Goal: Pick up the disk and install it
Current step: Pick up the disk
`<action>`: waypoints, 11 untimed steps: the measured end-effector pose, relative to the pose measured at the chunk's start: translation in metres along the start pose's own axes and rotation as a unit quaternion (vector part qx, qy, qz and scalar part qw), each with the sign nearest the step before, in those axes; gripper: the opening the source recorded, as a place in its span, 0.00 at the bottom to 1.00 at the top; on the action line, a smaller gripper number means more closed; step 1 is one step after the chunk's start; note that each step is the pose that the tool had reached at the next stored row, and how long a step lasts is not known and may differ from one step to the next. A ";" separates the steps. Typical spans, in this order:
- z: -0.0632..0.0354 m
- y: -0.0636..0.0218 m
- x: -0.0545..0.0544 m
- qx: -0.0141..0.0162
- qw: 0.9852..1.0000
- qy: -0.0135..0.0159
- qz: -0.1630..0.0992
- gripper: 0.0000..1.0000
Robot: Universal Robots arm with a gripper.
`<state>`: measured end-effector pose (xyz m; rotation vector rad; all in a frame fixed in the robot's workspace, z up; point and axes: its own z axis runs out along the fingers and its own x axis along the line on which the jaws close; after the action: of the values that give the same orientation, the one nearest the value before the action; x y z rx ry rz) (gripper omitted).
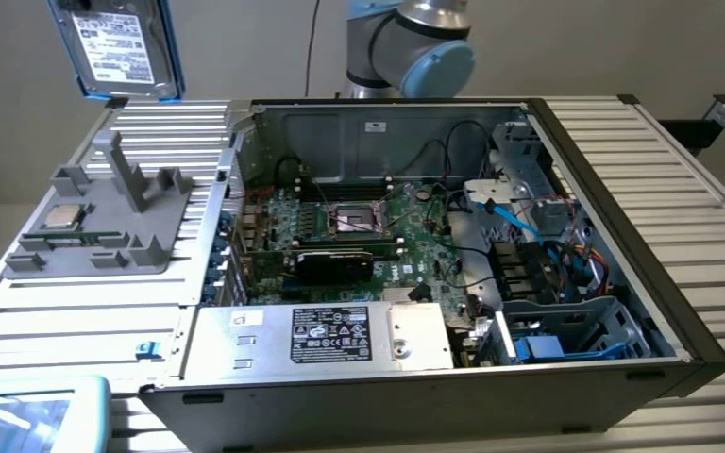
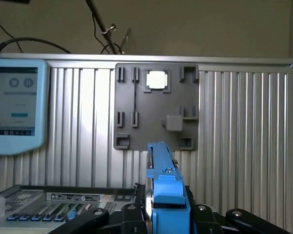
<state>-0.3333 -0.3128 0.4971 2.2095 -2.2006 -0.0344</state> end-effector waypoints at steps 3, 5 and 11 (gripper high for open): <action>-0.0018 -0.0049 0.008 0.000 1.000 0.000 0.000 0.37; -0.0040 -0.0091 0.013 0.000 1.000 0.000 0.000 0.37; -0.0099 -0.0287 0.027 0.000 1.000 0.000 0.000 0.37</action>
<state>-0.3042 -0.3394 0.5061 2.2094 -2.2003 -0.0351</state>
